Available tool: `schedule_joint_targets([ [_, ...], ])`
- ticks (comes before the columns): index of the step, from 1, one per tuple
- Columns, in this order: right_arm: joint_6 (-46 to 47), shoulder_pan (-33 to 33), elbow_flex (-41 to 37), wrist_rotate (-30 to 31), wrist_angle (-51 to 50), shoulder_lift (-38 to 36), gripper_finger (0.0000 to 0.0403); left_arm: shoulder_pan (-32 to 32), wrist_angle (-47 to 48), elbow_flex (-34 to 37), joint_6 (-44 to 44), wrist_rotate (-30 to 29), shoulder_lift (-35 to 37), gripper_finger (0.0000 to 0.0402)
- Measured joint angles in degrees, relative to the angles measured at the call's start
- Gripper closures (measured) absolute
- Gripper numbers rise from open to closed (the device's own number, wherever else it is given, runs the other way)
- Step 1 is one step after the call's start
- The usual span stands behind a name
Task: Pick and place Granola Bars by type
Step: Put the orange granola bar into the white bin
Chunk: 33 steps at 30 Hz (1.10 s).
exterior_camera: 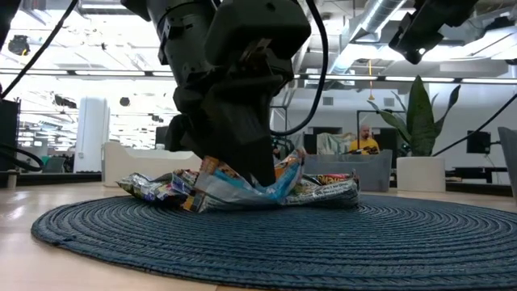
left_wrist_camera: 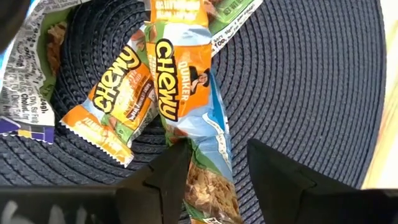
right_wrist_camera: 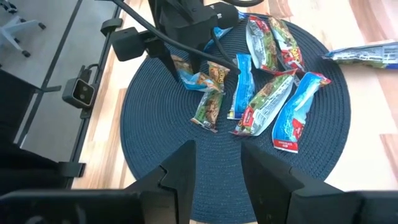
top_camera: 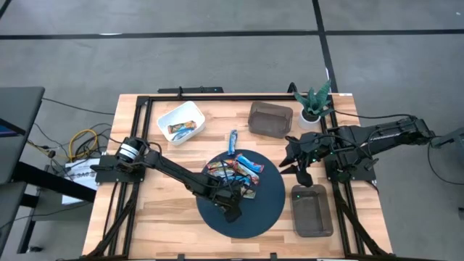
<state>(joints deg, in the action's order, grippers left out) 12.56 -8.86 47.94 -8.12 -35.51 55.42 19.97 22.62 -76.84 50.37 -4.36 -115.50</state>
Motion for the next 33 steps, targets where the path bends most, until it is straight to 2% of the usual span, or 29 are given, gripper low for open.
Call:
schedule_joint_targets([
  [14, -0.55, 0.0, 0.0, 0.72, 0.13, 0.0, 0.0284, 1.07, 2.41, -1.27, -0.07, -0.48, -2.54, 0.0244],
  [18, -0.55, -0.01, 0.0, 0.72, 0.16, 0.01, 0.0284, 1.36, 7.04, -2.85, -0.76, -2.0, -2.58, 0.0279],
  [24, -0.57, 0.0, 0.0, 0.72, 0.18, 0.0, 0.0284, 1.31, 8.07, -3.63, -2.34, -1.5, -2.59, 0.0368],
  [29, -0.57, 0.0, 0.0, 0.7, 0.17, 0.02, 0.0284, 1.25, 7.98, -3.74, -2.25, -0.65, -2.6, 0.0374],
  [33, -0.55, -0.02, 0.0, 0.7, 0.17, 0.0, 0.0284, 1.27, 12.29, -6.7, -2.19, -0.42, -2.71, 0.0366],
])
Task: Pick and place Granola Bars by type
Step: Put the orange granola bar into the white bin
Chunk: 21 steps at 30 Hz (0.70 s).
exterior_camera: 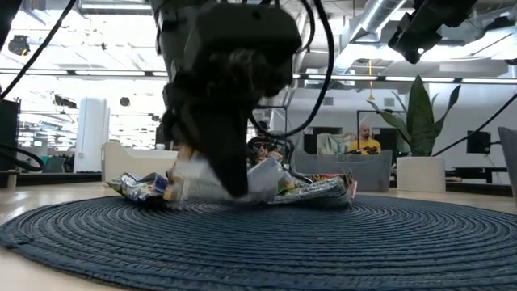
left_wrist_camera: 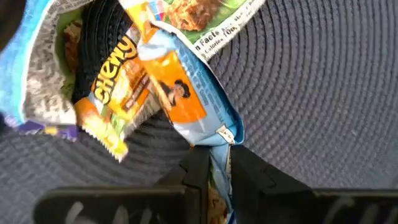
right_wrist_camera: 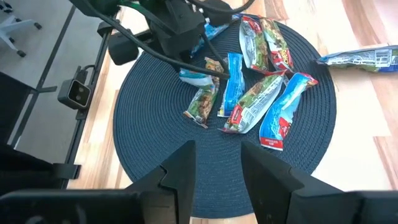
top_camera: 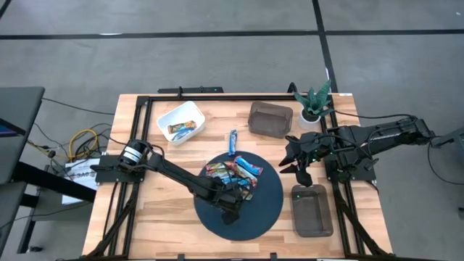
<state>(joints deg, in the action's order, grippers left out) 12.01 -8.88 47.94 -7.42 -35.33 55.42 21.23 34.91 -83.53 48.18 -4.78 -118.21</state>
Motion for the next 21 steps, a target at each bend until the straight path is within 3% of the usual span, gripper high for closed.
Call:
schedule_joint_targets([
  [7, 0.0, 0.02, 0.0, 0.0, -0.02, 0.02, 0.0284, 0.04, 17.03, -12.92, -2.74, -6.26, -0.02, 0.0377],
  [14, 0.0, 0.01, -0.01, 0.0, 0.18, 0.01, 0.0284, -1.44, 35.55, -24.9, -0.3, -18.29, 0.48, 0.0372],
  [17, 0.0, 0.0, 0.0, 0.88, 1.49, 0.02, 0.0284, -2.43, 38.9, -24.18, 2.33, -21.91, 3.61, 0.0382],
  [21, -0.05, 0.0, 0.0, 3.0, 4.46, 0.0, 0.0284, -3.04, 39.15, -17.32, 6.74, -26.46, 11.34, 0.0385],
])
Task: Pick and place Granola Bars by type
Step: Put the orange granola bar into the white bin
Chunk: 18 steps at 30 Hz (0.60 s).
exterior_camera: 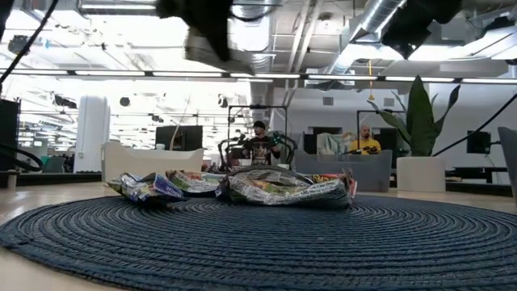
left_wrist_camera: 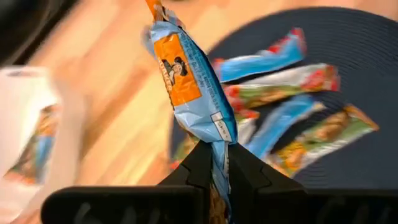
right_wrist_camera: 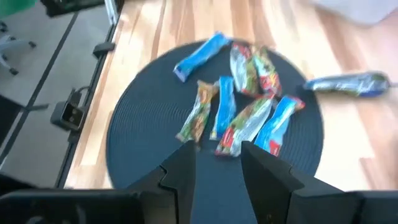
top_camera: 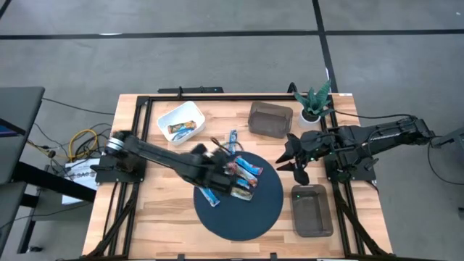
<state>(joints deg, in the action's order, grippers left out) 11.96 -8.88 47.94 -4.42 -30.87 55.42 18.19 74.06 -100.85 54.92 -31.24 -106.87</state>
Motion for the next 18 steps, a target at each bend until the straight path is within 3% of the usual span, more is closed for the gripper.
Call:
schedule_joint_targets([
  [4, -0.32, 0.02, 0.0, 0.43, 6.2, -0.02, 0.0284, -1.38, -2.77, 12.56, 5.67, -0.97, 10.96, 0.0386],
  [10, -0.47, 0.02, 0.0, 6.75, 13.77, -0.02, 0.0284, -6.71, -12.09, 32.17, 10.87, 0.07, 27.5, 0.0384],
  [14, -0.49, 0.07, 0.0, 9.96, 14.9, -0.02, 0.0284, -13.8, -12.14, 39.74, 12.31, -1.79, 34.62, 0.0384],
  [18, -0.49, 1.16, 0.0, 11.05, 15.04, -0.02, 0.0284, -23.63, -14.93, 44.55, 6.12, -0.61, 38.59, 0.0383],
])
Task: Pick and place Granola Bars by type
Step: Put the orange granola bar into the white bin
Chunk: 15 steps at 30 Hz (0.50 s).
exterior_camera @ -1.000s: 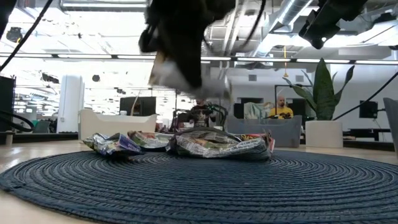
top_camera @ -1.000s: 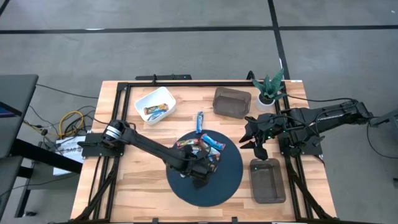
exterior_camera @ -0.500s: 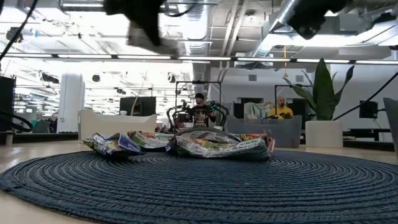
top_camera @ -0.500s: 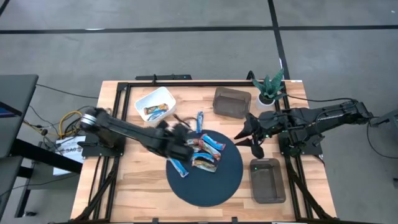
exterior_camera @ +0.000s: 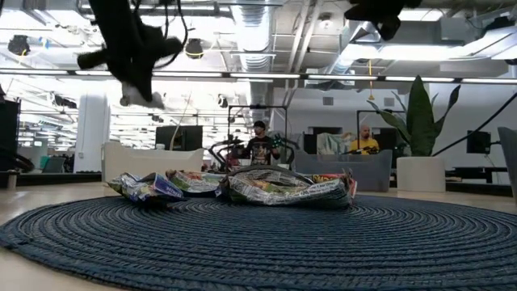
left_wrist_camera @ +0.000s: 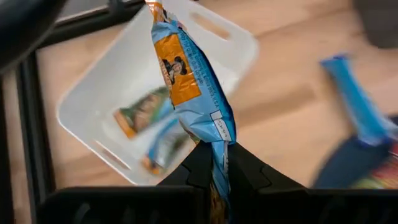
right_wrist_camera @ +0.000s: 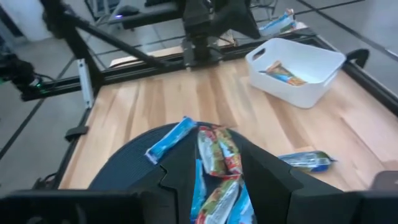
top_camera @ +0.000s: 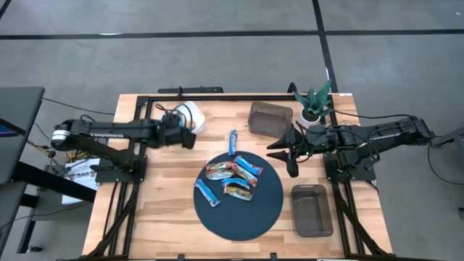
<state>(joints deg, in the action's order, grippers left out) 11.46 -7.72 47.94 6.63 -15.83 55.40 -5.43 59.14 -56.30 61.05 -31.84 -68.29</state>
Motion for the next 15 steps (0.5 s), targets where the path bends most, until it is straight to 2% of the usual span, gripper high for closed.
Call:
schedule_joint_targets([
  [7, 0.0, 3.31, 0.0, 0.14, 0.92, 0.0, 0.0284, -13.81, -9.56, 2.11, -14.06, 3.43, 0.59, 0.0375],
  [11, -0.52, 4.87, 0.0, -0.02, 1.74, 0.0, 0.0284, -19.34, -13.9, 2.11, -19.9, 8.23, 0.59, 0.0331],
  [15, -1.42, 5.69, 0.0, -0.04, 1.76, 0.0, 0.0284, -23.08, -13.66, 2.11, -20.92, 9.44, 0.59, 0.0276],
])
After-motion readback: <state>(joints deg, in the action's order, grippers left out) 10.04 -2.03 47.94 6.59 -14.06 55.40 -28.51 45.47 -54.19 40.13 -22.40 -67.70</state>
